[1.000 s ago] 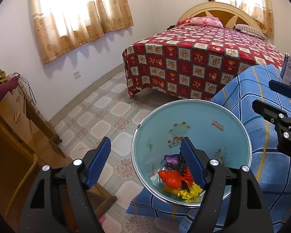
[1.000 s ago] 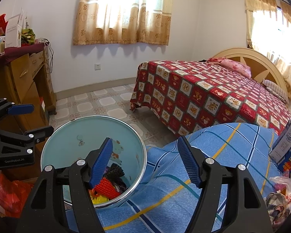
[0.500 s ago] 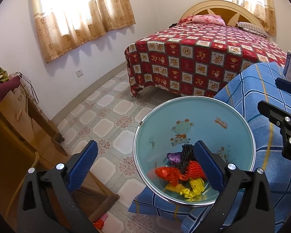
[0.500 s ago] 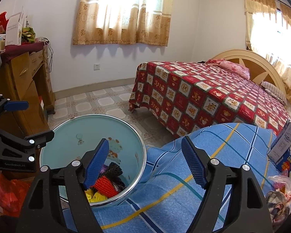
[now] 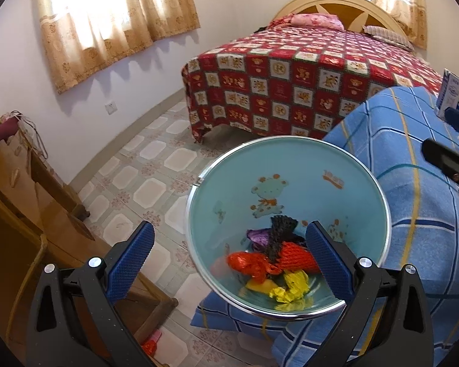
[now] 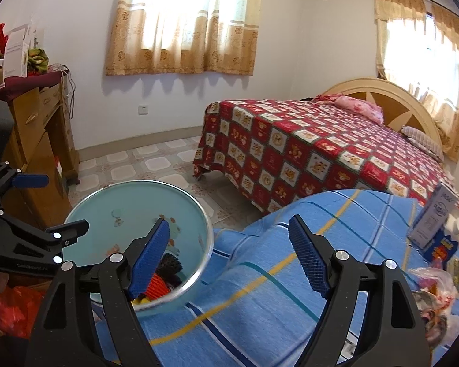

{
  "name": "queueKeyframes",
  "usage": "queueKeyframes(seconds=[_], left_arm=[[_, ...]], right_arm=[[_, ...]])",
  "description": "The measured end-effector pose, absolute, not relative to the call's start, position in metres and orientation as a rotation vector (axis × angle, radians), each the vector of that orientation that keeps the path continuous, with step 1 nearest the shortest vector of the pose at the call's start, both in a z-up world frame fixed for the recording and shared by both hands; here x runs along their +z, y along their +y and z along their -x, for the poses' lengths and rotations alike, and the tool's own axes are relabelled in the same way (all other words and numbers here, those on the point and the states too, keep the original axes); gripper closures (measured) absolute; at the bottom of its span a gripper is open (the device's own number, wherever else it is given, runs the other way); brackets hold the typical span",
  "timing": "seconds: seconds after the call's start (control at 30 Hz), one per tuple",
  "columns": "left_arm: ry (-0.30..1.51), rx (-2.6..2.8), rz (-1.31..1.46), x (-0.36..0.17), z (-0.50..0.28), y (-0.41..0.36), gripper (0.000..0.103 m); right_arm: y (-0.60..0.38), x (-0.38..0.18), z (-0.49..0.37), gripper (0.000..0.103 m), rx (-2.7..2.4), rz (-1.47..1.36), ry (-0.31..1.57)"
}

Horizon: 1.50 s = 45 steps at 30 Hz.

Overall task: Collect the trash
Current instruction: 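Move both grippers from the bin back over the trash pile on the bed, then grasp the foil candy wrapper with the left gripper while the right grasps the clear printed bag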

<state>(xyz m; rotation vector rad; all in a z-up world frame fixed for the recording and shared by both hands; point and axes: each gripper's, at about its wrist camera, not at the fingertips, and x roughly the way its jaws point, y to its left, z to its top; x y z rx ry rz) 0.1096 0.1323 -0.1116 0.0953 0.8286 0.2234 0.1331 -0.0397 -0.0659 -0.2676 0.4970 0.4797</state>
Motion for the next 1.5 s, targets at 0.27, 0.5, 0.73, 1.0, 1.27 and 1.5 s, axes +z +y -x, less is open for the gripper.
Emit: queueKeyframes(seconds=[0.27,0.5,0.73,1.0,1.27,1.5], left_arm=[[0.787,0.147,-0.195,-0.118,-0.106,0.078,0.006],[0.779,0.067,-0.246,-0.123,-0.109,0.021,0.006],[0.781,-0.048,-0.267,-0.12,-0.116,-0.052,0.006],[0.766,-0.19,-0.293,-0.117,-0.113,-0.138,0.006],[0.771,-0.296,-0.338,-0.122,-0.104,-0.196,0.006],[0.81,-0.366,-0.388,-0.14,-0.099,-0.216,0.026]], right_arm=[[-0.105,-0.062,-0.102,0.019,0.36,0.255,0.504],[-0.2,-0.062,-0.063,0.015,0.174,0.199,0.536],[-0.293,-0.078,-0.028,0.015,-0.072,0.15,0.603],[-0.369,-0.104,0.0,0.015,-0.2,0.064,0.631],[-0.41,-0.116,0.014,0.014,-0.264,-0.004,0.607],[-0.444,-0.125,0.025,0.013,-0.347,-0.094,0.615]])
